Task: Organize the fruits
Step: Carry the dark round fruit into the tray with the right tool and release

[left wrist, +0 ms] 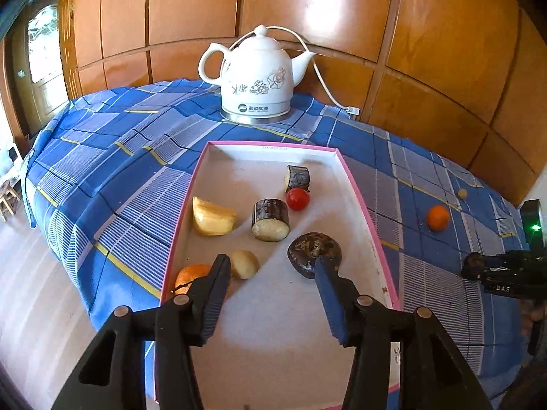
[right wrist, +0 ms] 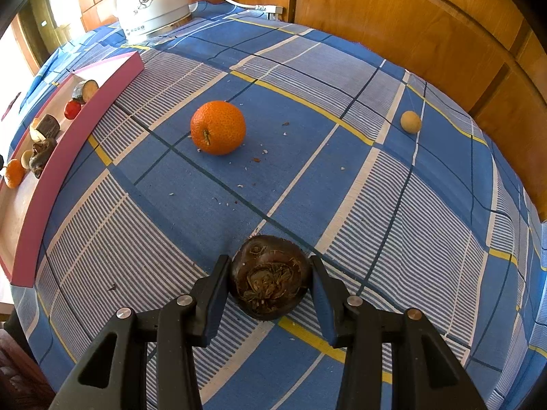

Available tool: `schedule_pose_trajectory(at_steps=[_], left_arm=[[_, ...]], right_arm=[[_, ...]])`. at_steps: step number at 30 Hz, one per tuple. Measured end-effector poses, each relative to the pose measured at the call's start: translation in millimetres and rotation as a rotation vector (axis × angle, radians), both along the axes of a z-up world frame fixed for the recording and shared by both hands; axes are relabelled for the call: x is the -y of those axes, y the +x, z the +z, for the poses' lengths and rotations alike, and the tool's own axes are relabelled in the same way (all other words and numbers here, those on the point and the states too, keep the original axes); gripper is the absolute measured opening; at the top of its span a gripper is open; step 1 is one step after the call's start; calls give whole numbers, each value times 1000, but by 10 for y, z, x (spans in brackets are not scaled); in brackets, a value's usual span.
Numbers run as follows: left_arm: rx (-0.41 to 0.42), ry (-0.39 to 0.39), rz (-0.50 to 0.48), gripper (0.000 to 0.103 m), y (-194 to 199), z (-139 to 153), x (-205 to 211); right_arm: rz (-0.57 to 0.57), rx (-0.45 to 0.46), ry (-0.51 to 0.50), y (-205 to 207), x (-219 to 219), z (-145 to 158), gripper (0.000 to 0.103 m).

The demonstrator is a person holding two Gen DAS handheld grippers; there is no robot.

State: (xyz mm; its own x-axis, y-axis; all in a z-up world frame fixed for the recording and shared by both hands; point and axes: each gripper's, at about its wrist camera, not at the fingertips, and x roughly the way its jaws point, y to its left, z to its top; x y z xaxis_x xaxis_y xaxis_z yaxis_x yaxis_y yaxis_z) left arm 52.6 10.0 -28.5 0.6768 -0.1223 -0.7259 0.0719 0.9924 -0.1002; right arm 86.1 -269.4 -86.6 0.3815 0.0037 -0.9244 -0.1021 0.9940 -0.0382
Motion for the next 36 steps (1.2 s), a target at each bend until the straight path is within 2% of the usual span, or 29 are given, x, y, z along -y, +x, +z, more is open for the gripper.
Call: schedule_pose_trajectory(at_steps=[15, 24, 29, 36], left_arm=[[-7, -18, 20, 56, -23, 8, -114], [-10, -26, 27, 56, -23, -16, -177], [-22, -27, 33, 56, -25, -57, -224], [-13, -36, 57, 56, -28, -53, -320]], right_arm=[[-4, 7, -16, -18, -18, 2, 45], [-41, -31, -18, 43, -31, 46, 45], [-16, 14, 45, 65, -209, 219, 45], [87, 100, 212, 260, -769, 575, 45]])
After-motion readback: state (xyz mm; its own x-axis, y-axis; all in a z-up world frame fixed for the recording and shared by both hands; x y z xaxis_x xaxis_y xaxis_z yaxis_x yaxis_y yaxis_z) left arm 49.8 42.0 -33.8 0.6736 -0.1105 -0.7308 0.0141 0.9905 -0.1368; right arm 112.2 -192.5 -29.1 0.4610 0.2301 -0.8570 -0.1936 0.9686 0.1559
